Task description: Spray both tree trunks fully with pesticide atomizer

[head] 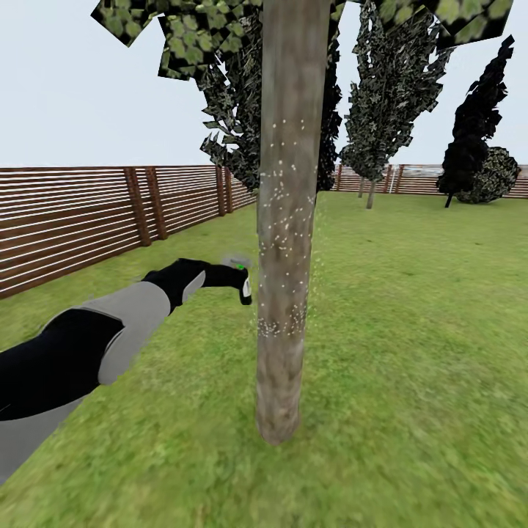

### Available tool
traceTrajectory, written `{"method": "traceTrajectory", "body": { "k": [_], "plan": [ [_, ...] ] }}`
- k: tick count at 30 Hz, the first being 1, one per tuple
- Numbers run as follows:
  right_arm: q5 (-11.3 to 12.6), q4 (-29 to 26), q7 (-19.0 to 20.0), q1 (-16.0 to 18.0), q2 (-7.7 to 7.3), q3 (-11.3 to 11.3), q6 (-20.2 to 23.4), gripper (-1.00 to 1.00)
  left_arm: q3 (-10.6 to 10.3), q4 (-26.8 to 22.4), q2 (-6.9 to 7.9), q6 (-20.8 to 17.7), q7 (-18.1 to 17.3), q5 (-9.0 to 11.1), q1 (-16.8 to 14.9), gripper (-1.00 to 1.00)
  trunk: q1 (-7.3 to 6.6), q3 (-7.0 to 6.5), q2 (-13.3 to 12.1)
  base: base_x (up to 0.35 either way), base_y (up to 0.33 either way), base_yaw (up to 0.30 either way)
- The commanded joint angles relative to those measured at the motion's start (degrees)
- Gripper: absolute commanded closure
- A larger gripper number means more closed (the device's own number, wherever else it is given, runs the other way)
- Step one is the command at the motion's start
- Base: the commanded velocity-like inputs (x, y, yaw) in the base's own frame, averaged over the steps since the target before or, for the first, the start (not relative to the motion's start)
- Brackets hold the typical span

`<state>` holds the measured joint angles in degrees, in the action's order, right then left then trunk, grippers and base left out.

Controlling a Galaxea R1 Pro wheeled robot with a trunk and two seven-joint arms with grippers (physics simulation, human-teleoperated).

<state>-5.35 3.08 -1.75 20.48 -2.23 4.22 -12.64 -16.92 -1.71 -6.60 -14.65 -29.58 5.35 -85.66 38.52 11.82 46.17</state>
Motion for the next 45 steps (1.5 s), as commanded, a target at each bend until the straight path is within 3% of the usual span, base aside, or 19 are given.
{"method": "traceTrajectory", "body": {
  "k": [1, 7, 9, 14, 22, 31, 45],
  "plan": [
    [0.0, 0.0, 0.0, 0.0, 0.00, 0.0, 0.0, -1.00, 0.4, 0.0, -0.11, 0.1, 0.7, 0.1, 1.2, 1.00, 0.00, -0.01, 0.0, 0.000, 0.000, 0.000],
    [0.0, 0.0, 0.0, 0.0, 0.01, 0.0, 0.0, -1.00, 0.3, 0.0, -1.67, 0.5, 1.2, 0.2, 6.0, 1.00, 0.00, -0.01, 0.0, 0.000, 0.000, 0.000],
    [0.0, 0.0, -0.1, 0.0, -0.02, 0.0, 0.0, -1.00, 0.4, 0.0, -1.81, 4.3, 1.2, 0.2, 8.3, 1.00, 0.00, -0.01, 0.0, 0.000, 0.000, 0.000],
    [0.0, 0.0, -0.1, 0.0, -0.06, 0.0, -0.1, -1.00, 0.4, 0.0, -1.89, 9.9, 1.2, 0.3, 15.9, 1.00, 0.00, -0.01, 0.0, 0.000, 0.000, 0.000],
    [0.0, 0.0, 0.0, 0.0, 0.11, 0.1, -0.1, -1.00, 0.4, 0.0, -3.04, 11.2, 1.1, 0.4, 18.0, 1.00, 0.00, -0.01, 0.0, 0.000, 0.000, 0.000],
    [0.1, 0.1, 0.1, -1.1, 0.21, 0.0, 0.0, -1.00, 0.7, 0.0, -2.44, 11.3, 1.3, 0.4, 21.0, 1.00, 0.00, -0.01, 0.0, 0.019, 0.234, 0.000],
    [0.1, 0.0, 0.1, -1.3, 0.21, 0.0, 0.1, -1.00, 0.7, 0.0, -2.41, 11.3, 1.3, 0.4, 21.6, 1.00, 0.00, -0.01, 0.0, 0.140, 0.264, 0.000]
  ]
}}
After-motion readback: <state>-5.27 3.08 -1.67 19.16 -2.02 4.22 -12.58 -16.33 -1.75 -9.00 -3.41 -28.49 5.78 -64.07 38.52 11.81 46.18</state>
